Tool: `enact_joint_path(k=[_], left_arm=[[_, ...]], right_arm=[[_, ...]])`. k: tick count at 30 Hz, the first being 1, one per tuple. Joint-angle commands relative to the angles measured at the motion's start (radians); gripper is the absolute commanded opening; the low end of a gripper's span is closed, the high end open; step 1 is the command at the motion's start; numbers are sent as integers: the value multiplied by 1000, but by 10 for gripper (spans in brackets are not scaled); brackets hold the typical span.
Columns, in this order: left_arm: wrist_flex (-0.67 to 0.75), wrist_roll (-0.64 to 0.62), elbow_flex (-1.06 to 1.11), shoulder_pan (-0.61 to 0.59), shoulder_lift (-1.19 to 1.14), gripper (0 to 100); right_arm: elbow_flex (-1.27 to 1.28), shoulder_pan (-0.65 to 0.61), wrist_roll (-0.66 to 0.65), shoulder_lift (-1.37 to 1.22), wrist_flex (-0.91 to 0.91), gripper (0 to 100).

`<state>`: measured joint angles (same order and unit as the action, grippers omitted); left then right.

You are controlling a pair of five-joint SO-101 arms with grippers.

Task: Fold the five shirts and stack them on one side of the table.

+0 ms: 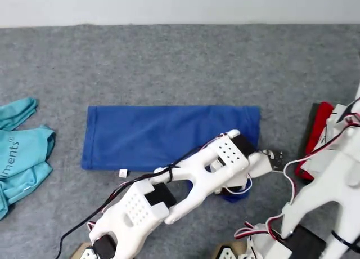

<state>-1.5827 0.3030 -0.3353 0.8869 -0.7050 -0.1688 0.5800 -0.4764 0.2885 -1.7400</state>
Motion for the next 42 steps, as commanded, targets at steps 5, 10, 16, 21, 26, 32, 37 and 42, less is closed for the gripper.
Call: enact_joint_path(k=[5,10,16,21,26,32,37,42], left_arm=[[28,-11,-36,-97,155,14],[89,-12,-36,-166,163,14],[137,-14,-36,-219,164,16],[117,-77,-110,-245,164,70],[124,-163,-199,-301,153,213],[189,-129,-199,-384,107,232],[190,-118,-202,-430,-11,231],[184,-124,-263,-468,-25,231]], right_arm=[[-46,8,8,35,-4,12],[-46,7,8,35,-4,12],[-46,7,6,35,-1,12],[-46,5,-34,35,-2,12],[-46,5,-34,35,-5,12],[-46,7,-34,35,-7,12],[-46,7,-35,38,-8,12],[-46,7,-35,41,-8,12]])
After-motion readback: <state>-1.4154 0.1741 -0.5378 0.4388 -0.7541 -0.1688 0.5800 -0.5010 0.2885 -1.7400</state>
